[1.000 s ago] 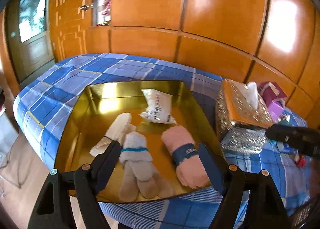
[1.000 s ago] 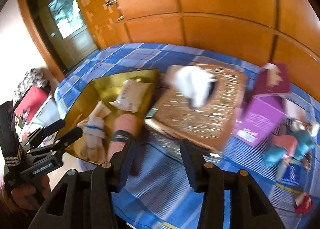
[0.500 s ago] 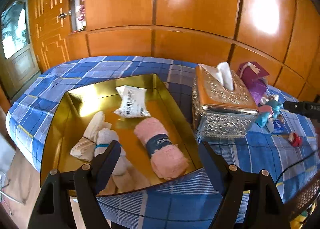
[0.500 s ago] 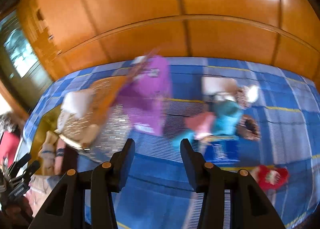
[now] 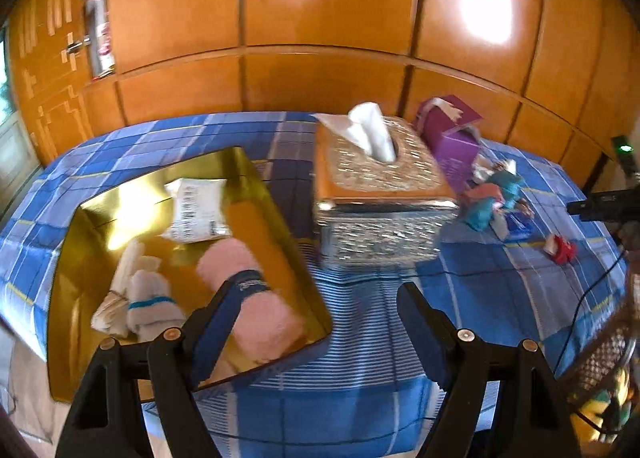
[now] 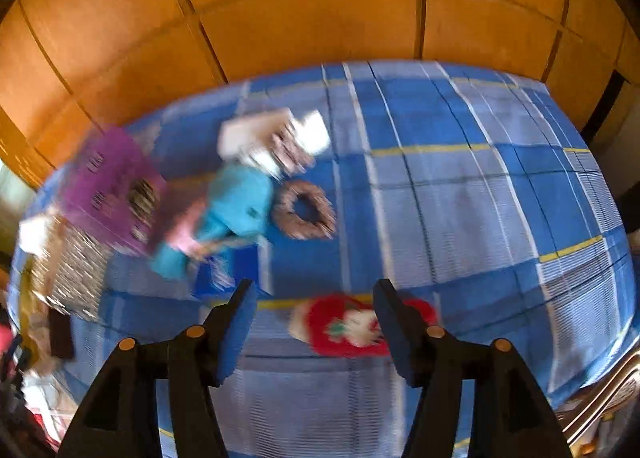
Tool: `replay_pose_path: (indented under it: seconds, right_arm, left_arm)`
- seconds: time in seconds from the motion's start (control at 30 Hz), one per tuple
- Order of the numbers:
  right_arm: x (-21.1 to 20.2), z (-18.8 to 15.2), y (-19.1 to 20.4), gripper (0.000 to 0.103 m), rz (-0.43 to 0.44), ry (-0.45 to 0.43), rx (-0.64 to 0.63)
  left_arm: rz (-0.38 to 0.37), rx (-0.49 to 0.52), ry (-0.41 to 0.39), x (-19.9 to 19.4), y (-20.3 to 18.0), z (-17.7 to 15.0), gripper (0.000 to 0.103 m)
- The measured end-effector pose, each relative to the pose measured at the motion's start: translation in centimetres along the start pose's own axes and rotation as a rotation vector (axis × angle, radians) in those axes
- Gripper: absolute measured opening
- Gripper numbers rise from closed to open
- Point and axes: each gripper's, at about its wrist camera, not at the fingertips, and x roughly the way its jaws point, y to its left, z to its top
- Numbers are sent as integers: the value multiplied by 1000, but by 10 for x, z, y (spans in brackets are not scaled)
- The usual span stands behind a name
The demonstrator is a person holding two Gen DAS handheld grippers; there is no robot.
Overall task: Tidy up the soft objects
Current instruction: 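Grasp the red Christmas sock with the right tool while the left tool moves to the pile, then grasp the teal plush elephant with the left tool while the right tool holds the sock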
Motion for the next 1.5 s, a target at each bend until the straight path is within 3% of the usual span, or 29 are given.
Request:
replay_pose_path:
  seconds: [0.17,0.27,0.4,0.43,0.53,0.57,0.63,0.73,0.83,1.03,1.17,1.5]
  right_arm:
    - [34,-5,24,61,-98,159,-281]
    - [59,-14,37,61,-201,262,-429]
    - [75,-17,34,61,-211,326,-448]
    - [75,-17,33,50,-189,333,-440]
    - [71,-18,30,37,-157,335,-430]
    - [67,-17,28,29,-149,323,-419]
    - [57,-10,20,23,-143,273,-370]
    - [44,6,3,22,-141,201,-253]
    - [37,21,-24,22,-135,130,-45]
    - [60,23,-69,23,-89,87,336]
    - [60,13,-68,25,-66,44,362]
    - [64,13,-65,31,-70,52,334]
  left_arm:
    - [-57,79,25,4,-24,2,81]
    - [-94,117,38,7,-37,3,81]
    - [-157,190,56,10,-60,5,81]
    - [-168,207,59,11,-65,7,81]
    - [-214,263,71,15,-83,10,81]
    - [-225,280,73,16,-89,12,81]
    - [-240,310,78,19,-101,16,81]
    - [-275,356,84,25,-122,23,81]
    - [-292,403,94,34,-148,31,80]
    - [-310,436,111,56,-192,56,79]
    - [-282,490,126,80,-223,70,74]
    - [-199,528,188,155,-282,110,74]
